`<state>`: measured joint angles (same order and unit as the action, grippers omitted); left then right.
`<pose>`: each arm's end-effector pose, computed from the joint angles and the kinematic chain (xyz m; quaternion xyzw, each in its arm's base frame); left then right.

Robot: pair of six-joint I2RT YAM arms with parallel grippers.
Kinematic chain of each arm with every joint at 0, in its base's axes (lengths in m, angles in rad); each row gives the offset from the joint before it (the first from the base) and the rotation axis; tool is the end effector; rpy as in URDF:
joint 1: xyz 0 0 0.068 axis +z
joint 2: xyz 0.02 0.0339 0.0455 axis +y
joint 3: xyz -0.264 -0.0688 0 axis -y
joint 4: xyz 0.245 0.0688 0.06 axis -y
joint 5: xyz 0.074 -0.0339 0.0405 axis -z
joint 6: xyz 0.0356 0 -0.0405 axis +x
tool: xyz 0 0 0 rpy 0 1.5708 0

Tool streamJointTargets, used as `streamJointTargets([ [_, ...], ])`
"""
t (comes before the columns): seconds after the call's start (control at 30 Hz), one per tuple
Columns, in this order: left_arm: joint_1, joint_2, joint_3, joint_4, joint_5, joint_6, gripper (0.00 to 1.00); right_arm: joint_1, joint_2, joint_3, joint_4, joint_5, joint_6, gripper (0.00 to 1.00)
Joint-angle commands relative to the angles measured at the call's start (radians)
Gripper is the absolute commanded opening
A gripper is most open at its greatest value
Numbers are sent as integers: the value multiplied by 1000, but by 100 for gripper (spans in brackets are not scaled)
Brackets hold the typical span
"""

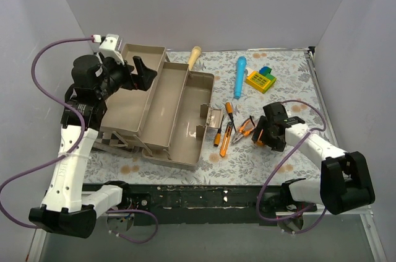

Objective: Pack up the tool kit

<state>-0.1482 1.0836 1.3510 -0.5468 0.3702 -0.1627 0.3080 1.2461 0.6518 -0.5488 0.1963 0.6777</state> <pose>0.2156 -0.0452 0.4398 0.1051 0.7858 -0.2368 0.5616 0.2094 0.0593 0.1771 0.1992 0.9521 0.0156 0.2314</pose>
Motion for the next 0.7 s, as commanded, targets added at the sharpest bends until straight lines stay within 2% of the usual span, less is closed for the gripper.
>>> streamJointTargets([
  [0.0, -5, -25, 7, 65, -63, 20, 98, 31, 44, 78, 30, 52, 3, 83],
  [0.23, -5, -116, -162, 202, -204, 43, 98, 62, 193, 146, 23, 77, 6, 82],
  [0.37, -5, -129, -161, 173, -221, 55, 98, 63, 228, 146, 42, 78, 11, 75],
  [0.5, -5, -137, -118, 96, -198, 31, 98, 62, 242, 144, 56, 81, 17, 52],
  [0.6, -5, -163, -105, 24, -166, -6, 98, 63, 208, 134, 58, 77, 20, 23],
  [0.63, -5, -171, -102, 1, -146, -18, 98, 63, 182, 131, 56, 75, 17, 18],
  [0.67, -7, -181, -98, -19, -122, -33, 98, 65, 152, 125, 53, 71, 11, 18],
])
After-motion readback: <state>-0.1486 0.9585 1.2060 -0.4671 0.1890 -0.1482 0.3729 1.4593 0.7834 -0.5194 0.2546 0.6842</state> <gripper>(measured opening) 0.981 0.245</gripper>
